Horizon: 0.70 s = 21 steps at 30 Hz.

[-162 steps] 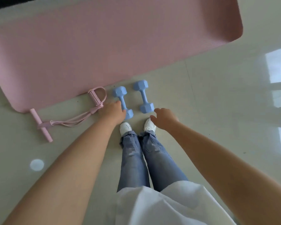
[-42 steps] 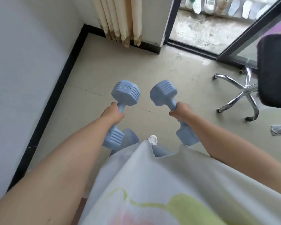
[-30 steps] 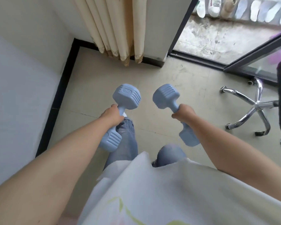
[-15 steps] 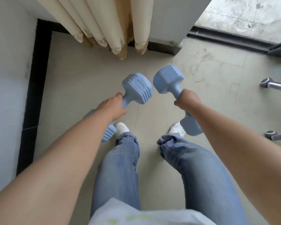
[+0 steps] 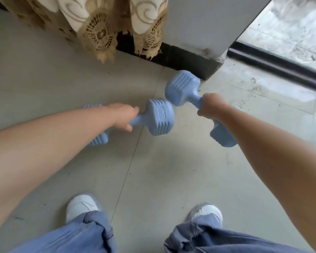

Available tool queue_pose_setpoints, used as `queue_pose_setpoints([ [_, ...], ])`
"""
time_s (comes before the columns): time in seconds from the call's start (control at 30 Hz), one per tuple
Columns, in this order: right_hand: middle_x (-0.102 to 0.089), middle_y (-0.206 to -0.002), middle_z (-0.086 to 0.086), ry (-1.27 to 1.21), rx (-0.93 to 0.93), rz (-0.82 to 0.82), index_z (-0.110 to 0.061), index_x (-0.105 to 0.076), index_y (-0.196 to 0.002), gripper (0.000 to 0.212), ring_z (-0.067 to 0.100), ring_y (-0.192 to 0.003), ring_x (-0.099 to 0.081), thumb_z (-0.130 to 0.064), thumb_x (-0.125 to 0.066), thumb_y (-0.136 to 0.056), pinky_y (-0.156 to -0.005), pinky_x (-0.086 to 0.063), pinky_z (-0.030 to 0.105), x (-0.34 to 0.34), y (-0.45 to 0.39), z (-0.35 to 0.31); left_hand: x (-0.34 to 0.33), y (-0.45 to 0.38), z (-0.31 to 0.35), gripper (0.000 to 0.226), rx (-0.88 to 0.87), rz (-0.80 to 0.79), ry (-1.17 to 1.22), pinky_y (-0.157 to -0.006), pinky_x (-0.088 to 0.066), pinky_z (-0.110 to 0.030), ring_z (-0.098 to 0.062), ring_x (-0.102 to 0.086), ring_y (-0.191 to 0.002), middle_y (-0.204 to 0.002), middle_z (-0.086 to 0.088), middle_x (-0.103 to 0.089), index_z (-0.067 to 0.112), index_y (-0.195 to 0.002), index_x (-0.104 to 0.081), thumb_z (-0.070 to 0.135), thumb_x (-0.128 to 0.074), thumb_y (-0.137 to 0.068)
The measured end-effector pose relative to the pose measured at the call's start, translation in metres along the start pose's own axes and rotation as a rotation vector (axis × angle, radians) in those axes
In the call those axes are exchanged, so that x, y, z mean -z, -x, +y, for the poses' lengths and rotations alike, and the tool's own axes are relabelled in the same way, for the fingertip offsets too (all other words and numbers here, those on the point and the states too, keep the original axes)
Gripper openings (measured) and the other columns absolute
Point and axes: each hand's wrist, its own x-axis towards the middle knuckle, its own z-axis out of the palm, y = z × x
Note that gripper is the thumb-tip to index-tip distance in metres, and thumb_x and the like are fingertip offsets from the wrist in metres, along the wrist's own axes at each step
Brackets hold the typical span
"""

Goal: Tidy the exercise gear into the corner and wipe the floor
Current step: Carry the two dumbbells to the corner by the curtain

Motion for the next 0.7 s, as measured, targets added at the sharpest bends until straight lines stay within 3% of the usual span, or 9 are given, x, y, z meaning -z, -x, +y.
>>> queue_pose_setpoints([
  [0.1,-0.035,-0.062,0.002,0.018,0.03,0.044,-0.007,-0.037,-0.066,0.026,0.02,-0.058,-0.04,-0.01,-0.052,-0.087,-0.046,-0.024,0.025,0.007,-0.022,-0.002,-0.007,-0.018,-0.004,0.043,-0.02,-0.009,-0.032,-0.076,-0.041,-0.031,-0.031,-0.057,-0.112,-0.122,-0.013,-0.057,0.008,-0.124,-0.039,0.025,-0.058,-0.09],
  [0.2,-0.036,-0.065,-0.001,-0.002,0.067,0.117,-0.01,-0.042,-0.086,0.009,0.026,-0.076,-0.045,-0.009,-0.05,-0.086,-0.06,-0.031,0.029,0.01,-0.036,-0.013,-0.013,-0.026,-0.005,0.042,-0.041,-0.037,-0.029,-0.084,-0.043,-0.032,-0.03,-0.056,-0.115,-0.123,-0.012,-0.057,0.01,-0.124,-0.039,0.023,-0.059,-0.089],
  [0.3,-0.046,-0.073,-0.001,0.004,0.14,0.161,-0.014,-0.046,-0.097,0.014,0.026,-0.086,-0.049,-0.009,-0.05,-0.085,-0.079,-0.033,0.033,0.012,-0.045,-0.031,-0.014,-0.028,-0.006,0.043,-0.045,-0.023,-0.016,-0.086,-0.043,-0.032,-0.03,-0.055,-0.117,-0.125,-0.011,-0.056,0.012,-0.126,-0.038,0.022,-0.058,-0.09],
  [0.4,-0.061,-0.107,0.007,0.043,0.194,0.179,-0.012,-0.05,-0.119,0.033,0.028,-0.105,-0.055,-0.011,-0.051,-0.085,-0.095,-0.035,0.036,0.013,-0.055,-0.047,-0.02,-0.032,-0.007,0.045,-0.042,0.004,-0.047,-0.085,-0.044,-0.033,-0.03,-0.056,-0.116,-0.126,-0.011,-0.056,0.012,-0.129,-0.036,0.021,-0.057,-0.09],
  [0.7,-0.057,-0.121,0.013,0.106,0.243,0.169,-0.009,-0.046,-0.128,0.041,0.032,-0.114,-0.053,-0.009,-0.049,-0.088,-0.099,-0.036,0.038,0.024,-0.089,-0.072,-0.04,-0.035,-0.015,0.039,-0.001,0.047,0.012,-0.087,-0.044,-0.034,-0.031,-0.056,-0.116,-0.127,-0.011,-0.055,0.011,-0.128,-0.038,0.01,-0.048,-0.09],
])
